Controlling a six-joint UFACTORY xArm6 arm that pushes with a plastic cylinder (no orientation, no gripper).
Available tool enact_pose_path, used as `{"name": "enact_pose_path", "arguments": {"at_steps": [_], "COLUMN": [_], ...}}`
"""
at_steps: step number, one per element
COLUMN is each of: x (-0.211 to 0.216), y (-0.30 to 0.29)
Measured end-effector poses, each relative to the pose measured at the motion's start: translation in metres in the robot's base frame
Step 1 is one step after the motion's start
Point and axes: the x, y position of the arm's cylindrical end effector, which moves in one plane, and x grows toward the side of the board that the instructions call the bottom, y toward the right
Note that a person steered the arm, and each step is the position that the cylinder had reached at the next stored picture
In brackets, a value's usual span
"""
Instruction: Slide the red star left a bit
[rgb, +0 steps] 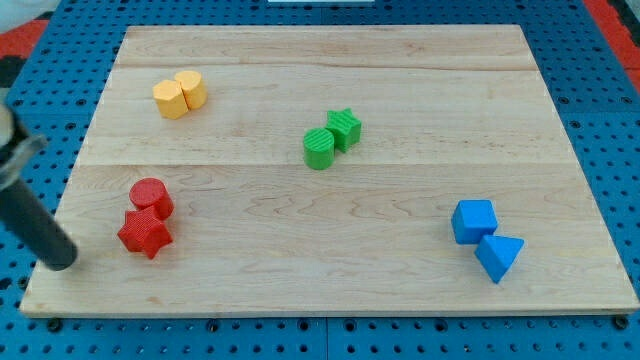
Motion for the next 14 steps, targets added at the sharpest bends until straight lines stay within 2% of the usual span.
{"name": "enact_pose_path", "arguments": {"at_steps": [1, 2, 4, 5, 6, 7, 8, 9, 10, 11, 12, 14], "x": [0.013, 0.009, 0.011, -0.012, -0.083, -0.105, -0.108, -0.112, -0.093, -0.047, -0.057, -0.014], "y": [0.012, 0.088, 0.108, 0.184, 0.285, 0.311, 0.330, 0.327, 0.301, 0.221, 0.174, 0.106]}}
